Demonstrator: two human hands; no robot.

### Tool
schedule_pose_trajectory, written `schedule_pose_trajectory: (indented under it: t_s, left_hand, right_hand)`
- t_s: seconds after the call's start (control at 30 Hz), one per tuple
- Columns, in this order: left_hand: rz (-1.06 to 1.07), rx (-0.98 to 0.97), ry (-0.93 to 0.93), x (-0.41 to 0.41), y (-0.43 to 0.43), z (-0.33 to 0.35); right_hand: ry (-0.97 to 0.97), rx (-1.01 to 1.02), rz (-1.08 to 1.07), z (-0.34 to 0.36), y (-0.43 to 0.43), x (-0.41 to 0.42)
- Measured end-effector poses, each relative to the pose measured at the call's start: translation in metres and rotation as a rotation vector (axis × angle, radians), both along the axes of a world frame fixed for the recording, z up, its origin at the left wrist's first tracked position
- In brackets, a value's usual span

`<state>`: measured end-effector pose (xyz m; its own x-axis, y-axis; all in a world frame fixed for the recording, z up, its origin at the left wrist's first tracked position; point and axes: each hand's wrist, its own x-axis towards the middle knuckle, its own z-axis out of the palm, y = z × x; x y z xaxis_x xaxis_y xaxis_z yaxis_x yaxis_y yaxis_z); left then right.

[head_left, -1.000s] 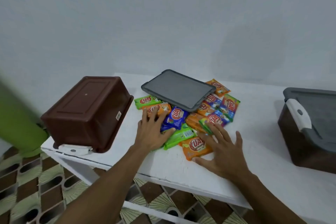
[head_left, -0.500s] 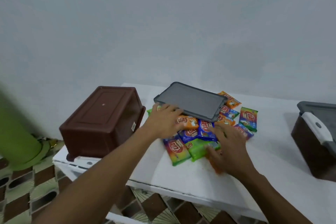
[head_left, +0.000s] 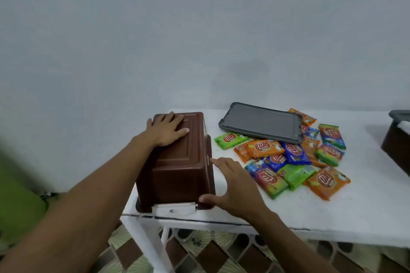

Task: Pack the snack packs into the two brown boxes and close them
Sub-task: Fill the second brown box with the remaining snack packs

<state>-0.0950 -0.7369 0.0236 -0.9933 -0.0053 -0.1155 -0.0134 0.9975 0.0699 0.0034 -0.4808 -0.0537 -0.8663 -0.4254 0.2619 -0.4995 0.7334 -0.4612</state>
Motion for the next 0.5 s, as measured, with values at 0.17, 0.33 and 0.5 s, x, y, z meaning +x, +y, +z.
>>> schedule_pose_trajectory:
  t_s: [0.17, 0.33, 0.5]
  left_hand:
    - [-0.023, -0.115, -0.007, 0.001, -0.011, 0.012]
    - [0.072, -0.19, 0.11, 0.007, -0.023, 0.011]
    - [0.279, 0.364, -0.082, 0.02, -0.037, 0.001]
  right_hand:
    - [-0.003, -0.036, -0.216, -0.005, 0.014, -0.004]
    - [-0.019, -0.038, -0.441, -0.009, 0.018, -0.001]
    - [-0.244, -0.24, -0.422, 0.013, 0.01, 0.007]
